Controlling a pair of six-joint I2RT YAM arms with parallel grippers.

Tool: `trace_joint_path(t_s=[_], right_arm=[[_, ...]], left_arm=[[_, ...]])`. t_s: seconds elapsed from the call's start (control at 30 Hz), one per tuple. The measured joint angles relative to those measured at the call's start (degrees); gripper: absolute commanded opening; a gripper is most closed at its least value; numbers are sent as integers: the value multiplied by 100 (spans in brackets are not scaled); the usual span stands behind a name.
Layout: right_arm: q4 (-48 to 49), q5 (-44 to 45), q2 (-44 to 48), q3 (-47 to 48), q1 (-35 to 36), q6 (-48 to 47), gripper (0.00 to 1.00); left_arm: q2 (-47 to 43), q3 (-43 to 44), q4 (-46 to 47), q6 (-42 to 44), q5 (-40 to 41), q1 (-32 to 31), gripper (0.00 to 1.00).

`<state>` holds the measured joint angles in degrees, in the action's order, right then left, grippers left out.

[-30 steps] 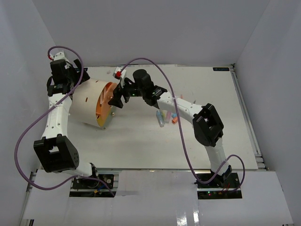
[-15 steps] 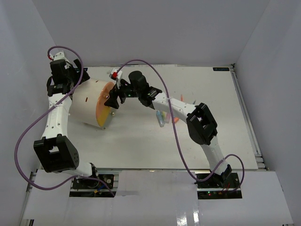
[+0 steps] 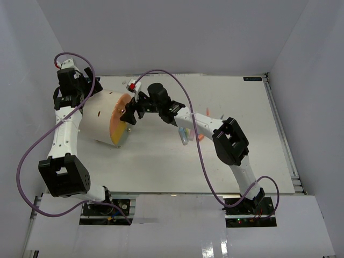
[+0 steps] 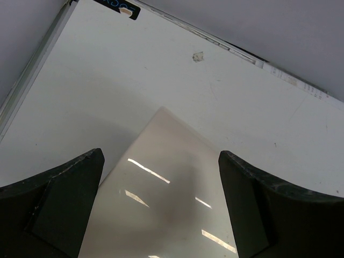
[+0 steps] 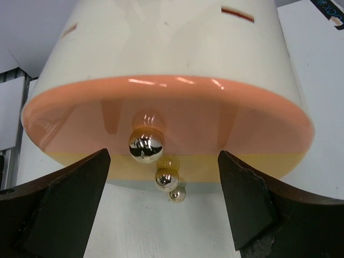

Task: Sort the stationery into containers
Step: Close the drawer in the storage box, then open the drawer in the storage box.

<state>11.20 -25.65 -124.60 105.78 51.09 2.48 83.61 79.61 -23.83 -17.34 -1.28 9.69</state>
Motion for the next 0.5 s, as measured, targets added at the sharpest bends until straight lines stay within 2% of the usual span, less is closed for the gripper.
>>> trace_joint_path(t_s=[0.23, 0.5], right_arm=[[105, 245, 229, -702, 4, -28, 91], [232, 367, 433, -857, 4, -35, 89]], left_arm=[[0, 101, -149, 2, 28, -4, 98], [0, 269, -313, 68, 146, -24, 98]])
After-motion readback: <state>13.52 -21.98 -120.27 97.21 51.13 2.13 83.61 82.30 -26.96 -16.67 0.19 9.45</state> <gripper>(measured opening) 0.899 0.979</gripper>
